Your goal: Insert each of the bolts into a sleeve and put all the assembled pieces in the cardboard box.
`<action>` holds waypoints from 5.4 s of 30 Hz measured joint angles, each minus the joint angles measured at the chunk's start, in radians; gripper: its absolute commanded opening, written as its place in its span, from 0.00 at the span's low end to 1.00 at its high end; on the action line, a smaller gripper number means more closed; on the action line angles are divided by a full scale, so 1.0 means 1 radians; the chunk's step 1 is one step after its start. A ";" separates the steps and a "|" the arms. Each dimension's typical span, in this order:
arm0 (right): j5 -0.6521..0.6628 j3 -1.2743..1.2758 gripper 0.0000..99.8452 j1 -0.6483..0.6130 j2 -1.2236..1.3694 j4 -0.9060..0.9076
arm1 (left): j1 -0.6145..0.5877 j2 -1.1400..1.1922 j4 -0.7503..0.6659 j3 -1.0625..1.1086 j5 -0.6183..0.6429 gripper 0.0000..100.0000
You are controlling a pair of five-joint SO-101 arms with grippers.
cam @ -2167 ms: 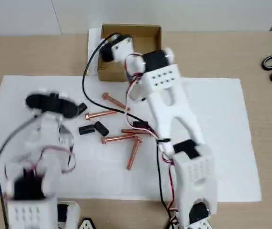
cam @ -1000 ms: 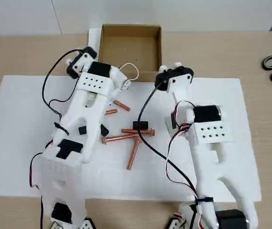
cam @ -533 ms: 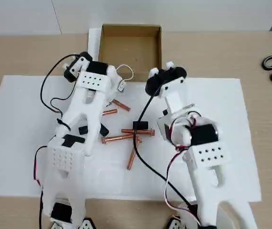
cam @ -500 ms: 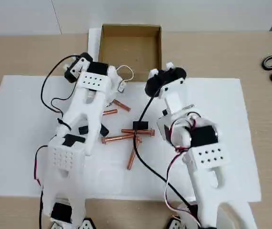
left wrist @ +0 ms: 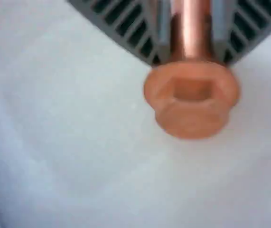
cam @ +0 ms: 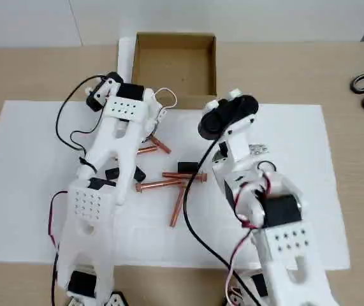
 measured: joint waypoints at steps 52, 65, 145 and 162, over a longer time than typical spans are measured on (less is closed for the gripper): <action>0.152 0.818 0.00 -0.222 -0.462 -1.131 | 0.347 -2.015 -1.120 1.669 -0.911 0.01; 0.152 0.818 0.00 -0.222 -0.462 -1.131 | 0.385 -2.268 -1.304 2.008 -0.921 0.01; 0.152 0.605 0.00 -0.153 -0.411 -0.689 | 0.140 -2.059 -0.856 1.651 -1.162 0.01; 0.152 -0.672 0.00 -0.072 1.062 -0.621 | -0.305 -2.661 -0.856 2.041 -1.172 0.01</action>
